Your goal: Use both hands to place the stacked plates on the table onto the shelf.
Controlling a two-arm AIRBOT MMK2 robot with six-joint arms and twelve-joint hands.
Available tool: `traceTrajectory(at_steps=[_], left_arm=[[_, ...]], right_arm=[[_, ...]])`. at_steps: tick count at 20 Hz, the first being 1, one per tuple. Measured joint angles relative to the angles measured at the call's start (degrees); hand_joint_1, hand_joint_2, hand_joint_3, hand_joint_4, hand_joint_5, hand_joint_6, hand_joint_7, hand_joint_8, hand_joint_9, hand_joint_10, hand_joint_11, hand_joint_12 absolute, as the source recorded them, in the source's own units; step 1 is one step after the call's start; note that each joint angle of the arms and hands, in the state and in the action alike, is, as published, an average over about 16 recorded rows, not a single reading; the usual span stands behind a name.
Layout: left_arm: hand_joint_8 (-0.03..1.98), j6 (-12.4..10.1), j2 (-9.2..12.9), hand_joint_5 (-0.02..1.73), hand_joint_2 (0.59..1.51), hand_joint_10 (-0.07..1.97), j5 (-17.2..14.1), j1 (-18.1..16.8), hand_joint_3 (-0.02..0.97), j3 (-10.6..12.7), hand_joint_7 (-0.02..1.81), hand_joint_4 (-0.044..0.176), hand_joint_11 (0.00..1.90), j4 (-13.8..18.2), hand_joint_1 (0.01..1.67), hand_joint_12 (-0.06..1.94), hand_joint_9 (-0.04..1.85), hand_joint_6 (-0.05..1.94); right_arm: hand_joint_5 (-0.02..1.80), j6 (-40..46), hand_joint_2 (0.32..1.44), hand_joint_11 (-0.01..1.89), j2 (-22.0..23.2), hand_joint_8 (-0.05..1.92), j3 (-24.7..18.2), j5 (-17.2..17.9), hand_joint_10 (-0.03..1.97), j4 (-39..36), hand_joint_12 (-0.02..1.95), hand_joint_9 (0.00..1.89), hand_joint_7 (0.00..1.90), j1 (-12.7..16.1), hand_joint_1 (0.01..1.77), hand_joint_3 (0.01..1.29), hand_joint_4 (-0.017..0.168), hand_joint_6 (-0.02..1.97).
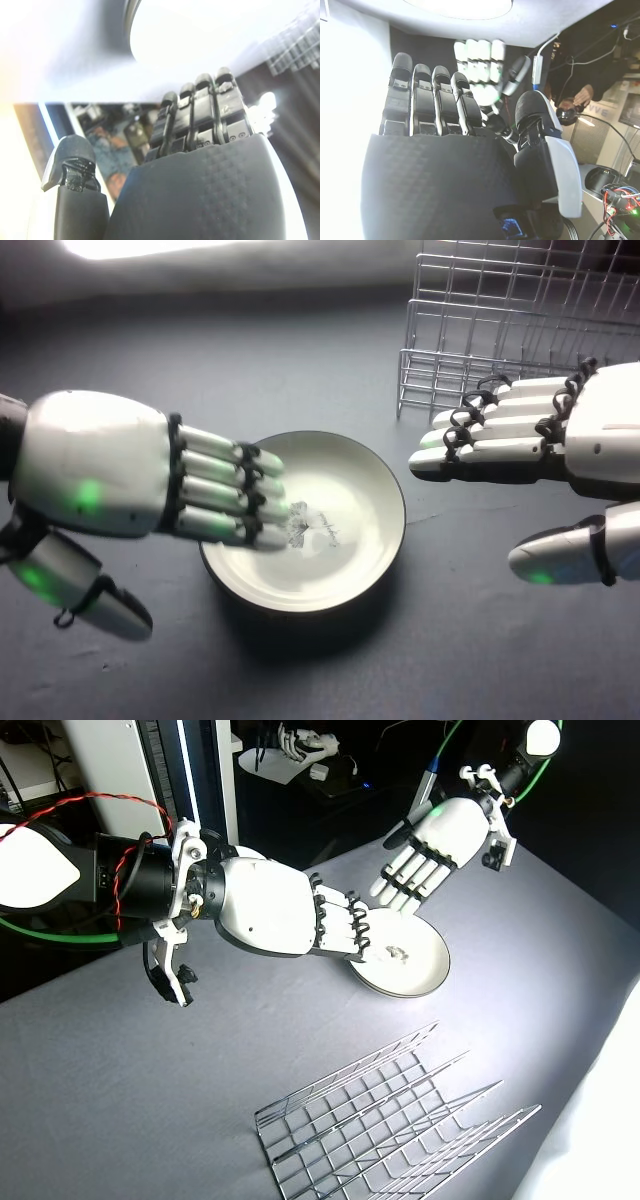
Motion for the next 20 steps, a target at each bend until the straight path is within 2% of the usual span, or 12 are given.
traceTrajectory(at_steps=[5,9,20], left_arm=[[-0.02,-0.81,-1.68,0.02,1.218,0.01,1.24,1.67,0.02,3.43,0.02,0.002,0.01,0.65,0.02,-0.02,0.02,0.0],[-0.02,-1.45,-2.56,0.02,1.22,0.01,1.99,2.81,0.02,5.32,0.02,0.002,0.01,0.98,0.02,-0.02,0.02,0.01],[-0.02,-1.96,-4.31,0.01,1.222,0.01,1.13,3.19,0.02,7.59,0.02,0.0,0.01,2.49,0.02,-0.02,0.02,0.0]], right_arm=[[0.1,-0.09,1.36,0.02,-0.93,0.02,1.59,-0.82,0.01,-0.05,0.38,0.07,0.09,1.59,0.02,0.01,-0.004,0.02],[0.11,-0.06,1.36,0.02,-1.57,0.02,2.93,-1.31,0.01,-0.33,0.37,0.07,0.1,2.82,0.02,0.01,-0.003,0.02],[0.12,0.04,1.36,0.02,-2.13,0.02,5.08,-1.56,0.01,-0.87,0.34,0.08,0.11,4.73,0.02,0.01,-0.003,0.02]])
